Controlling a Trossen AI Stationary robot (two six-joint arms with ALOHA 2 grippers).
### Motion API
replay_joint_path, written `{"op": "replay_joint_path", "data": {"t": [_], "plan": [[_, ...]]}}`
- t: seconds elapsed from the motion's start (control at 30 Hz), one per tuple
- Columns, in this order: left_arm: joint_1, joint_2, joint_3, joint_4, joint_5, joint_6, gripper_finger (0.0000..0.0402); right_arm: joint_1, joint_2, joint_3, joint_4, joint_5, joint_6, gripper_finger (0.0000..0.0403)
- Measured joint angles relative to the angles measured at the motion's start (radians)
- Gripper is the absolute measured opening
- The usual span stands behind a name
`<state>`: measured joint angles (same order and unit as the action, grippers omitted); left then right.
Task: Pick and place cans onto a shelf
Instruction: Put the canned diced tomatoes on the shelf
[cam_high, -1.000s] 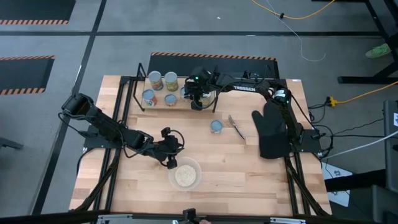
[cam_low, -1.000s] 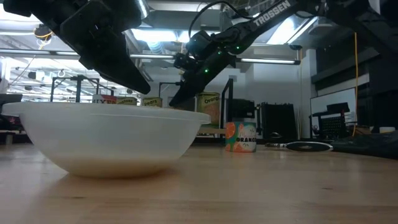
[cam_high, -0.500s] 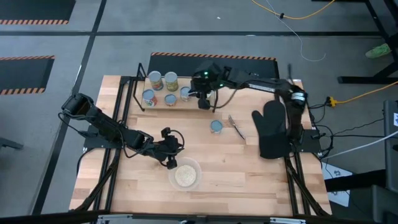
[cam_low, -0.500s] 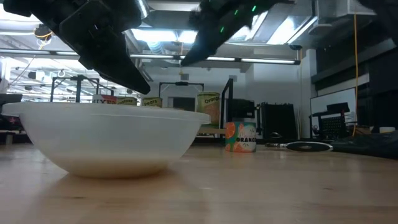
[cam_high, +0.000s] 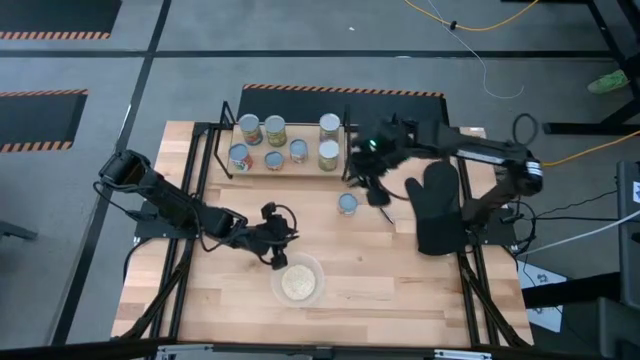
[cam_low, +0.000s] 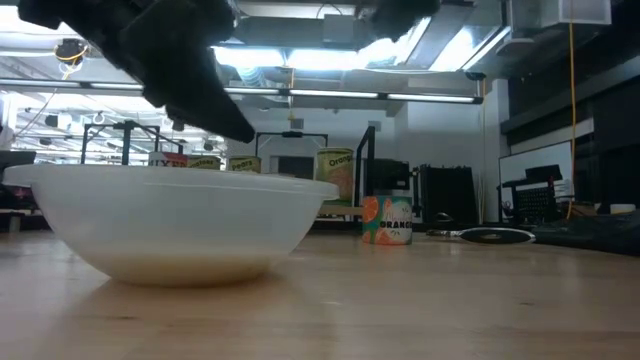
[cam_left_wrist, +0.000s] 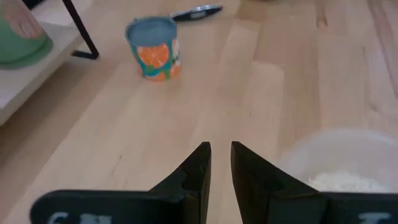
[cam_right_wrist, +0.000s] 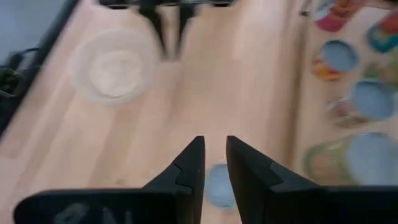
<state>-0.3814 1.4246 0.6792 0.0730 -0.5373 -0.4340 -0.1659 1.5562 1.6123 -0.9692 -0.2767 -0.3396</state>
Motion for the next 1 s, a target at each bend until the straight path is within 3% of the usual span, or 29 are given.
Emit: {"op": "replay_joint_path", "data": {"t": [0.23,0.43,0.57,0.73,1.0], "plan": [[0.096,0.0,0.048,0.076,0.019,0.143,0.0055,0.09,-0.29,-0.447,0.263,-0.002,0.193,0.0072],[0.238,0.0,0.187,0.073,0.201,0.321,0.0055,0.109,-0.466,-0.766,0.541,-0.006,0.319,0.0072],[0.337,0.0,0.292,0.022,0.299,0.416,0.0055,0.108,-0.509,-0.918,0.699,-0.002,0.356,0.0072],[0.461,0.0,0.425,-0.165,0.319,0.458,0.0055,0.109,-0.51,-1.062,0.871,-0.002,0.392,0.0072],[0.655,0.0,0.454,-0.294,0.34,0.47,0.0055,0.108,-0.51,-1.194,1.032,-0.003,0.449,0.0072]]}}
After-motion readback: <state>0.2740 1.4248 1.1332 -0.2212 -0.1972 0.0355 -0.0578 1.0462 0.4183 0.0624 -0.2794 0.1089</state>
